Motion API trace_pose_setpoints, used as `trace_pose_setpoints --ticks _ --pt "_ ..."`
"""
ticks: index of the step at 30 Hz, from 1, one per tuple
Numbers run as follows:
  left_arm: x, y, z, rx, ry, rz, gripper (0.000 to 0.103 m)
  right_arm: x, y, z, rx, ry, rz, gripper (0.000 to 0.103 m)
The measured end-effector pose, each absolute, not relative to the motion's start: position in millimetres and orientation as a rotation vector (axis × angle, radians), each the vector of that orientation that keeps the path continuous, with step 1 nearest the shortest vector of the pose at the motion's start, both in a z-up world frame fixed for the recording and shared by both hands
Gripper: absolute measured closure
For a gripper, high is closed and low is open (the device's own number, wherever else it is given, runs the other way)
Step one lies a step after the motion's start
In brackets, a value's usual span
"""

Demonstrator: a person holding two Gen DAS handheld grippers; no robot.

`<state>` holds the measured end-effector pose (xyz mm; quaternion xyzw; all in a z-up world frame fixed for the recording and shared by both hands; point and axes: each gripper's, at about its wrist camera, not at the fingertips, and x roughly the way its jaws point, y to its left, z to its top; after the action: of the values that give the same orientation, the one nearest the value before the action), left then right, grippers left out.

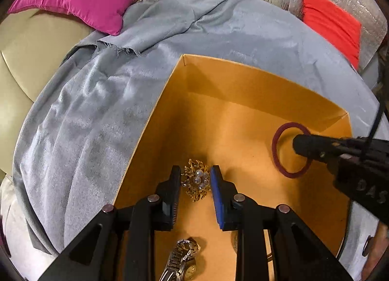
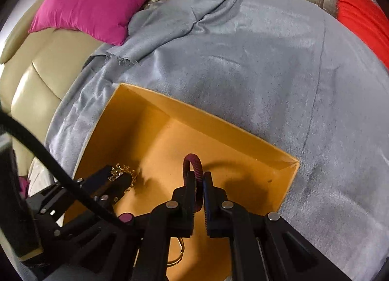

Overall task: Organize jewelry
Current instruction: 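Open the left tool over the box while the right tool opens to drop the red hair tie, then move the left tool to the black fabric hair tie while the right tool approaches the black ring ornament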

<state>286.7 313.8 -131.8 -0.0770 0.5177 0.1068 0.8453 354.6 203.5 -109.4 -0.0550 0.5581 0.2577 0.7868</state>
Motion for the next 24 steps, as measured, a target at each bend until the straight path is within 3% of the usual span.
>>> trace_pose_setpoints --ticks 4,6,12,16,20,24 --pt "285 313 -129 -0.174 1.089 0.229 0.056 354 190 -98 -0.058 1.166 0.55 0.062" --pt "283 310 -125 -0.169 1.072 0.224 0.052 353 180 -91 -0.017 1.134 0.553 0.058" --pt "278 297 -111 -0.201 1.036 0.177 0.049 335 133 -61 0.074 1.013 0.543 0.058" --pt "268 269 -78 -0.177 0.911 0.184 0.048 313 75 -41 0.141 0.904 0.494 0.058" --pt "256 210 -50 -0.098 0.791 0.119 0.034 284 -6 -33 0.254 0.81 0.382 0.058" --pt "248 138 -46 0.041 0.762 -0.025 0.032 254 -82 -35 0.325 0.764 0.243 0.057"
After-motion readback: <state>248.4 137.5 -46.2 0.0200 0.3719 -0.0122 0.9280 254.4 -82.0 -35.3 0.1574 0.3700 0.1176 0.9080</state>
